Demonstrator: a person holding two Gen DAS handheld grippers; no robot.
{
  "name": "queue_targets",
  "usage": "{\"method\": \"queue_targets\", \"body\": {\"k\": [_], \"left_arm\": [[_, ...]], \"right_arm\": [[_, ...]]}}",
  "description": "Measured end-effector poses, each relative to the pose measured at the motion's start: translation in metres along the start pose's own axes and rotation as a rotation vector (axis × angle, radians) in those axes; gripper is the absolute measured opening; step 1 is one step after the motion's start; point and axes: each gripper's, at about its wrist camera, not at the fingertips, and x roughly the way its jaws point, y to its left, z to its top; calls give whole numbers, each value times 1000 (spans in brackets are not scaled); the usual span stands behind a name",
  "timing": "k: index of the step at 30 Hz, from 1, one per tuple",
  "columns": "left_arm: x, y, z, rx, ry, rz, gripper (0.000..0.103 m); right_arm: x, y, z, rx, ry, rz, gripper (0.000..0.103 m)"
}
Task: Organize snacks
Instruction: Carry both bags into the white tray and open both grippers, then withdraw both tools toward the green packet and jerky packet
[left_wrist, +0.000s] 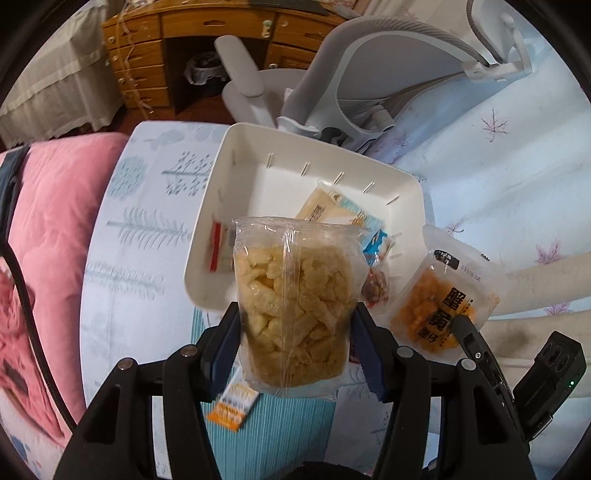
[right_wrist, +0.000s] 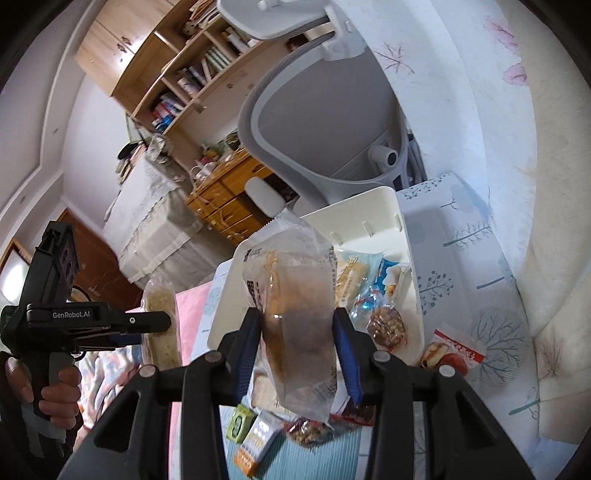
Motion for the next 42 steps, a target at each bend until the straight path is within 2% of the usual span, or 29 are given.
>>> {"method": "queue_targets", "body": {"k": [5,7,8,9,11,13,17,28,32,37,42], "left_arm": [[9,0,15,32,-33,-28,57],[15,0,18,38,-29,-39,68],[17,0,18,36,-24,-39,85],[18,1,18,34,-25,-32,90],[17,0,16,39,-29,-23,90],[14,1,12,35,-35,-18,90],[4,4,2,12,-56,-7,90],[-27,9,-58,-74,-124,29,90],[-29,11,-86,-101,-137,50,90],[-23,18,-124,-134,-128,71,90],[-10,32,-156,-180,-121,51,90]], "right_arm": [[5,1,3,15,-35,-3,39],[4,3,5,23,-57,3,39],[5,3,7,22,-57,0,39],[6,4,7,21,-51,-7,40],[9,4,6,21,-33,-18,42],[10,3,4,26,-14,-27,50],[7,0,-1,36,11,-20,53],[-18,8,-14,4,82,-17,73],[-22,9,-22,-14,110,-70,74],[-21,6,-37,-21,159,-85,74],[-13,1,-56,10,222,-61,74]]}}
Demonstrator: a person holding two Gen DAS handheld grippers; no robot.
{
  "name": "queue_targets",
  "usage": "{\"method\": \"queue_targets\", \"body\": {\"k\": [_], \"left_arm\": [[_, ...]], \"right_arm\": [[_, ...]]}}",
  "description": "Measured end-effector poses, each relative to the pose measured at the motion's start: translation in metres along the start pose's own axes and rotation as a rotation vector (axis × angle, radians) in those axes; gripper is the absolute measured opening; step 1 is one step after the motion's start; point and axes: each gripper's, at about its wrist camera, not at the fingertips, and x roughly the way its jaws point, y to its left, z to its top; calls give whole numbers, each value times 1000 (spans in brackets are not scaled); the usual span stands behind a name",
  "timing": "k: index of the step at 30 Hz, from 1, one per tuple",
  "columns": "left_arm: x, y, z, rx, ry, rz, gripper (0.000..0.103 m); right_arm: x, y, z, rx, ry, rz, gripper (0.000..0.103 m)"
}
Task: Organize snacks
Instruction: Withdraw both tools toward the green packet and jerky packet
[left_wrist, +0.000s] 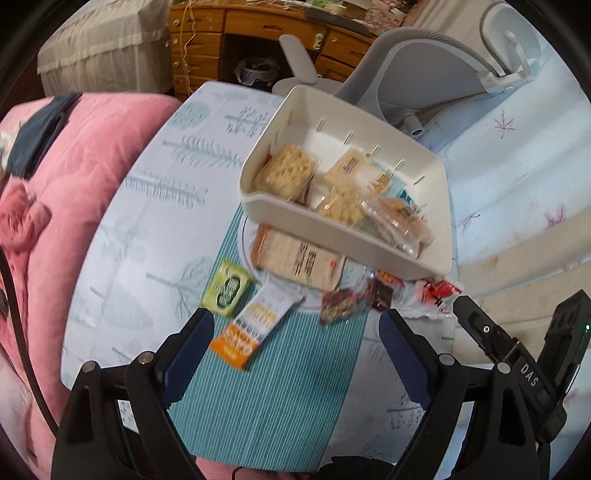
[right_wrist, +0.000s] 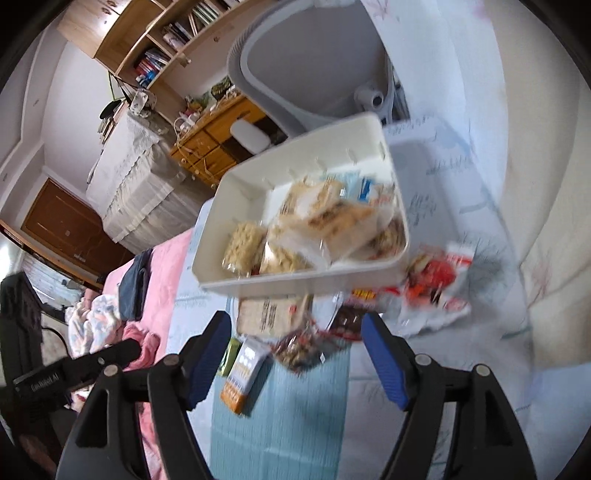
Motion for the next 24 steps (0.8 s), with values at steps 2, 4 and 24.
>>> {"method": "queue_targets", "body": {"k": [2,4,24], "left_arm": [[3,6,-7,-4,-5,5,90],[8,11,-14,-4,-17,17,90],[79,61,3,149,21,113,86]], "right_arm": [[6,-1,-6,27,30,21,74],[11,-1,-12,49,48,26,74],[86,-7,-42,388,234,-159,74]]}}
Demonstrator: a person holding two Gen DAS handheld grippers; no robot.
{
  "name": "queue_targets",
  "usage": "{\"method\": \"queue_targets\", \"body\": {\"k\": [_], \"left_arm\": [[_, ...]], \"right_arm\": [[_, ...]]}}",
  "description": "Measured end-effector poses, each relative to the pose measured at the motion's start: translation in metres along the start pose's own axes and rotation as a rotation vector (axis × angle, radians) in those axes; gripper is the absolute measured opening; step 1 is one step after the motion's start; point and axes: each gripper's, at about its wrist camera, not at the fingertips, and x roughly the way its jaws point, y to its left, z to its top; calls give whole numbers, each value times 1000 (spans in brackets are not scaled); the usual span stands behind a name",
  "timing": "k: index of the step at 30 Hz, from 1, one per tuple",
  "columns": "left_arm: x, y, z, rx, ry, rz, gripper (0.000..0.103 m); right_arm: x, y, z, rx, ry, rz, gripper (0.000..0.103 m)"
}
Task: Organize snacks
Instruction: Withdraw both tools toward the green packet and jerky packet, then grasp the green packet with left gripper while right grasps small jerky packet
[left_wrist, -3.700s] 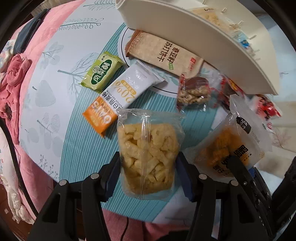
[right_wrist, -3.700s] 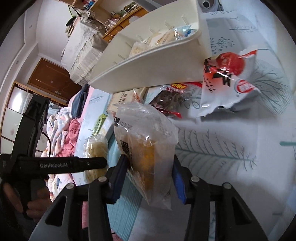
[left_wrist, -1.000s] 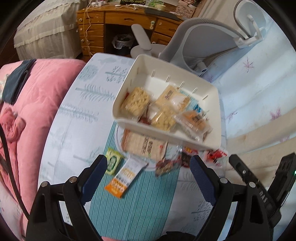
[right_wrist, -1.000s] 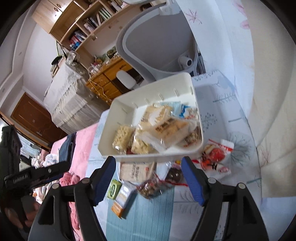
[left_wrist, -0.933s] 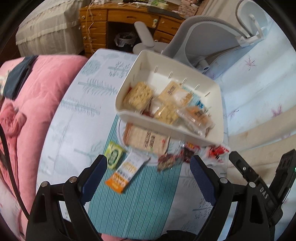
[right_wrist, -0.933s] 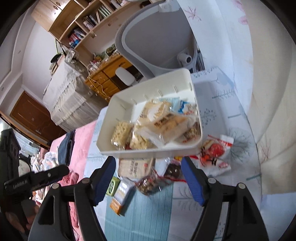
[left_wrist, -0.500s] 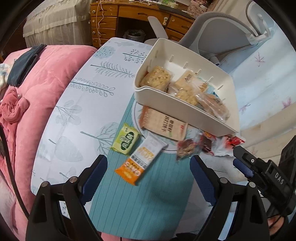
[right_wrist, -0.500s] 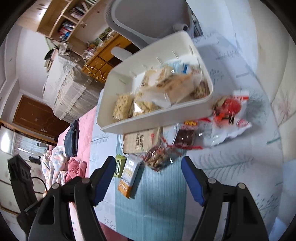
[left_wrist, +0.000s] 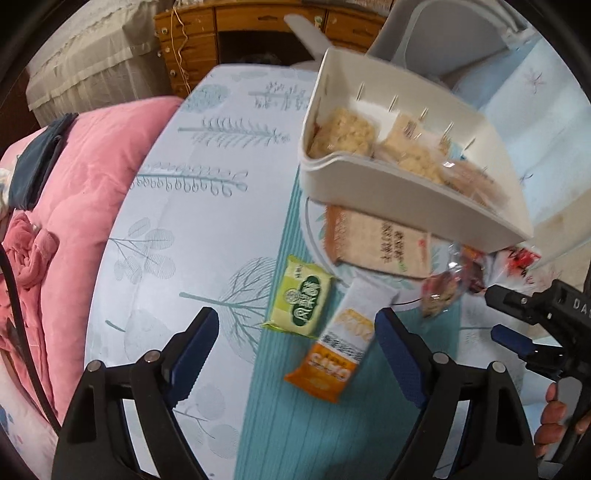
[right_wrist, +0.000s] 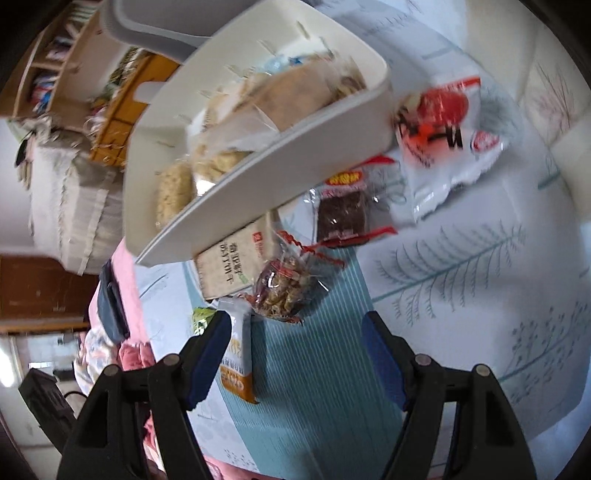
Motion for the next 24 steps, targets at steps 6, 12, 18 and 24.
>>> {"method": "queue_targets", "body": {"k": [6,12,18,24], "left_arm": [[32,6,9,61,86,-42,85],[62,4,11,116,187,-67,85],[82,0,14,163,237,-61,85],[92,0,19,165,254,-83,77]], "right_arm": [[21,1,-6,106,12,-31,73],[40,9,-8,150,11,-49,66],[52,20,-7,152,4,-85,60],[60,33,-5,135,1,-130,59]]}}
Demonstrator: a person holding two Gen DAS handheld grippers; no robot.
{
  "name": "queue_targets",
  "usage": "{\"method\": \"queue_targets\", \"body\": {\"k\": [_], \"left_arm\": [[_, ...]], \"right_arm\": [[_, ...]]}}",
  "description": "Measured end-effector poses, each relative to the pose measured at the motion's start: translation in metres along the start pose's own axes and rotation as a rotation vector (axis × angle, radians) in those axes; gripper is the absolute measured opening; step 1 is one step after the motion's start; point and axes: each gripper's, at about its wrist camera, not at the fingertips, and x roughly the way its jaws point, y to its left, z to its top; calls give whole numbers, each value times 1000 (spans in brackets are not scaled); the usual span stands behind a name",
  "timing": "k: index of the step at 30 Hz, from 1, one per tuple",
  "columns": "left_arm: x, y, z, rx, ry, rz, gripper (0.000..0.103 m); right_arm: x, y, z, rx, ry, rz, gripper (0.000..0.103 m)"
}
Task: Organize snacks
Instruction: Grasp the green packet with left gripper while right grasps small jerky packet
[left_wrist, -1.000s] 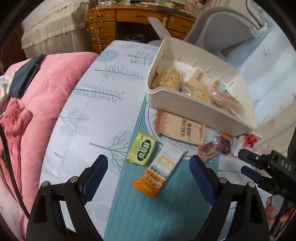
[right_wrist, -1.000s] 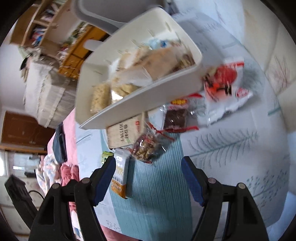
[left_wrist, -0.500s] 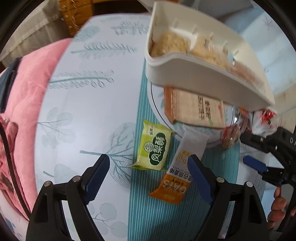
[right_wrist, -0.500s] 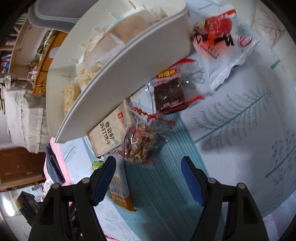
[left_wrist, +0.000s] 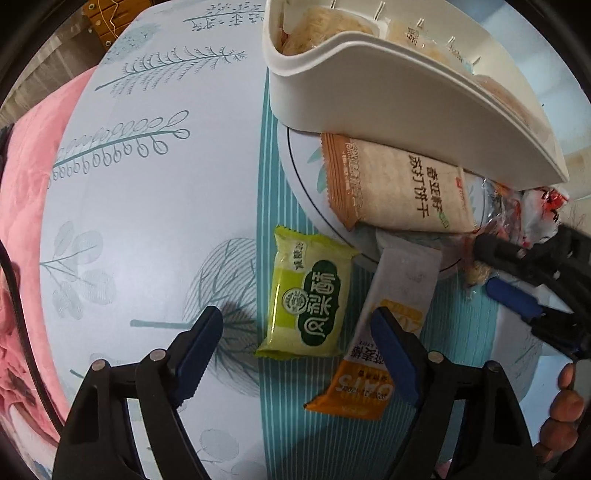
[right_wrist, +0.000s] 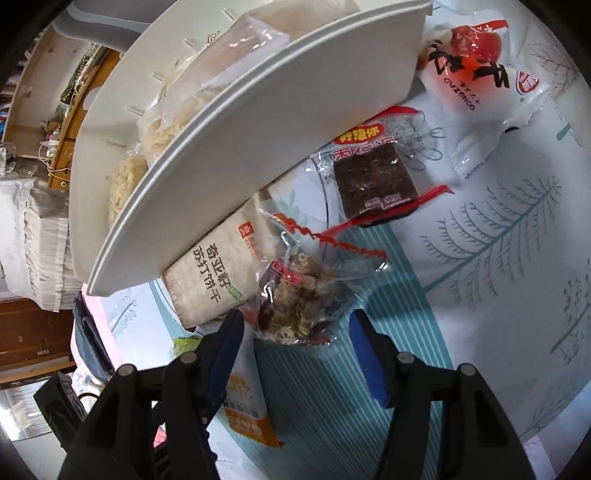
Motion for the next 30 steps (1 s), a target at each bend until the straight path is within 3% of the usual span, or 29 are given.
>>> {"method": "queue_targets", "body": {"k": [3,8,18,23,30], "left_arm": [[-2,0,1,7,-14,-4,63],[-4,8,3,-16,-3,-9,42],[-7,22,-5,-30,3,-1,39],[-21,30,-8,-56,-30,11,39],[-47,43,-14,-90,-68,27,39]], "right_arm": [[7,2,0,2,10,-34,44],[8,9,1,-15,1,-52,43],[1,0,2,-25,12,-23,38],[-7,-5,0,-41,30,13,38],[-28,16,-8,-189,15,81,38]]}}
